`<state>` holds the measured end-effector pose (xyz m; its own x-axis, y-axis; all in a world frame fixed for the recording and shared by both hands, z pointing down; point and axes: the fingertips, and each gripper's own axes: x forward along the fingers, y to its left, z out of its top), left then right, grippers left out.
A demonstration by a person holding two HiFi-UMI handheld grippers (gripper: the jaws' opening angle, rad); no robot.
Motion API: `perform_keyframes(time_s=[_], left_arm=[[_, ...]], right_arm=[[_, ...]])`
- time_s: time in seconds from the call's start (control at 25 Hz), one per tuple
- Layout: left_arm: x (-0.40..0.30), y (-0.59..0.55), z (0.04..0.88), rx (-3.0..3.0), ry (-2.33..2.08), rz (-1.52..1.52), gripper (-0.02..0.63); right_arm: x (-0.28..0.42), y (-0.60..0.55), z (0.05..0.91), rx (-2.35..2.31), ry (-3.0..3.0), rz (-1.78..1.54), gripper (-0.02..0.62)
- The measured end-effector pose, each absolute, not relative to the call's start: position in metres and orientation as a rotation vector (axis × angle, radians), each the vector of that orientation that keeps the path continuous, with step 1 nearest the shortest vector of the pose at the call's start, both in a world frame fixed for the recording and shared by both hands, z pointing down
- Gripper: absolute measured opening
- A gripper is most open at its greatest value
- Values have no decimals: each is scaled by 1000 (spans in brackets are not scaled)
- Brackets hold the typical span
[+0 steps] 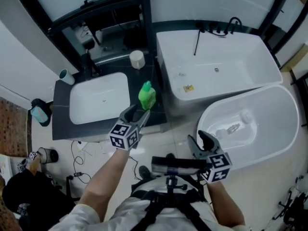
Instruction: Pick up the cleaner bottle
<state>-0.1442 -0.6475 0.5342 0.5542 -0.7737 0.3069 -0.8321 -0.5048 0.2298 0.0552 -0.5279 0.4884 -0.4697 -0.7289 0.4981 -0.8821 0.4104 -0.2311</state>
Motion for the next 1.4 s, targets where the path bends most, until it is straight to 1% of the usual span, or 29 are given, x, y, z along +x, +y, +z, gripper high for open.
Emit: perform_keyframes(time_s=[0.6,1.4], left_arm=[[-134,-703,557,2443,-1376,314,236],[-111,-739,578,2525,-1428,418,236]], right_arm=[[78,-549,503,1389,-2294,669,199],[100,-555,519,1391,-2213,713,199]])
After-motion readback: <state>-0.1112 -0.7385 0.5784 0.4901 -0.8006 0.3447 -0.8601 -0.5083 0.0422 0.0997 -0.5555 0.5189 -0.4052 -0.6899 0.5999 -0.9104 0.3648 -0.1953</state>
